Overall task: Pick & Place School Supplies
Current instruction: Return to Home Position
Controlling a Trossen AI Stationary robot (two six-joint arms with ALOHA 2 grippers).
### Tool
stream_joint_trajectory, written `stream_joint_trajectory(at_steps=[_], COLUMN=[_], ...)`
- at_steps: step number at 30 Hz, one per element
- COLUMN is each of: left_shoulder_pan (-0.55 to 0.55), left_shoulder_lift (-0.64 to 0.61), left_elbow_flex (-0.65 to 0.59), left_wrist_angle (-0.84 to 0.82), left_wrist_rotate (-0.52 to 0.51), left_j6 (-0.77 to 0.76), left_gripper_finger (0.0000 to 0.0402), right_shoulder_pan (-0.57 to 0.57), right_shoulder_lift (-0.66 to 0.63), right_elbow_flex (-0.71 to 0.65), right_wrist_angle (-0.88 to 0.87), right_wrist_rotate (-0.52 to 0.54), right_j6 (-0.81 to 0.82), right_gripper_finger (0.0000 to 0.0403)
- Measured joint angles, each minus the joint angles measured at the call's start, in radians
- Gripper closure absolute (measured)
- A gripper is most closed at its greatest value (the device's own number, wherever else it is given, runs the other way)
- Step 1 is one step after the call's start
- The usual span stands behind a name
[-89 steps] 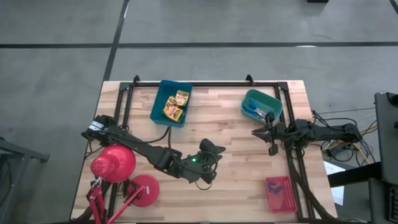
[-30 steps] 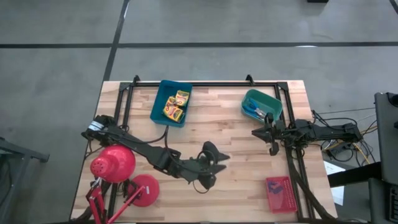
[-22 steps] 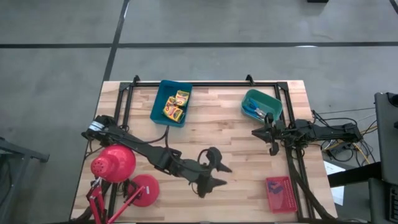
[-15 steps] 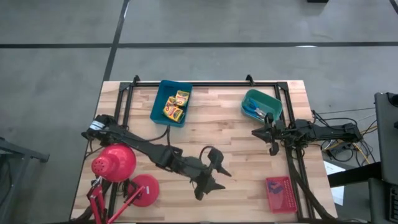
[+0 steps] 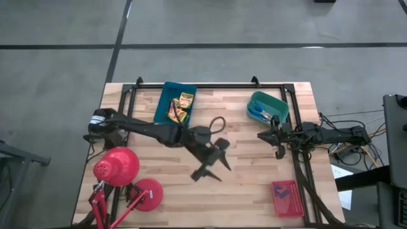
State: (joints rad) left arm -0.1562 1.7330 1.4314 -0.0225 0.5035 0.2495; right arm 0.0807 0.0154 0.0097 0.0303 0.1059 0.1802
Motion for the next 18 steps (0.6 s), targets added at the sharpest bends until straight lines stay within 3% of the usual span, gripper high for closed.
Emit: stream_joint_trajectory(at_steps=[5,12,18], left_shoulder_pan=[0.038,0.049,0.050], left_shoulder_lift=[-0.106,-0.364,-0.614], left_elbow_flex=[-0.149,-0.520,-0.791], left_wrist_angle=[0.116,0.410,0.457], left_wrist_rotate=[0.040,0.023,-0.038], left_j6=[0.014,0.063,0.009], left_gripper_finger=[0.0145,0.0145,0.0145], right_shoulder_pan=[0.000,0.000,0.000], right_shoulder_lift=[0.000,0.000,0.000], right_elbow_flex=[0.000,0.000,0.000], right_wrist_angle=[0.001,0.000,0.000], right_wrist_rotate=[0.001,0.000,0.000], right_j6=[0.000,0.000,0.000], right_gripper_finger=[0.0364,0.0364,0.0364])
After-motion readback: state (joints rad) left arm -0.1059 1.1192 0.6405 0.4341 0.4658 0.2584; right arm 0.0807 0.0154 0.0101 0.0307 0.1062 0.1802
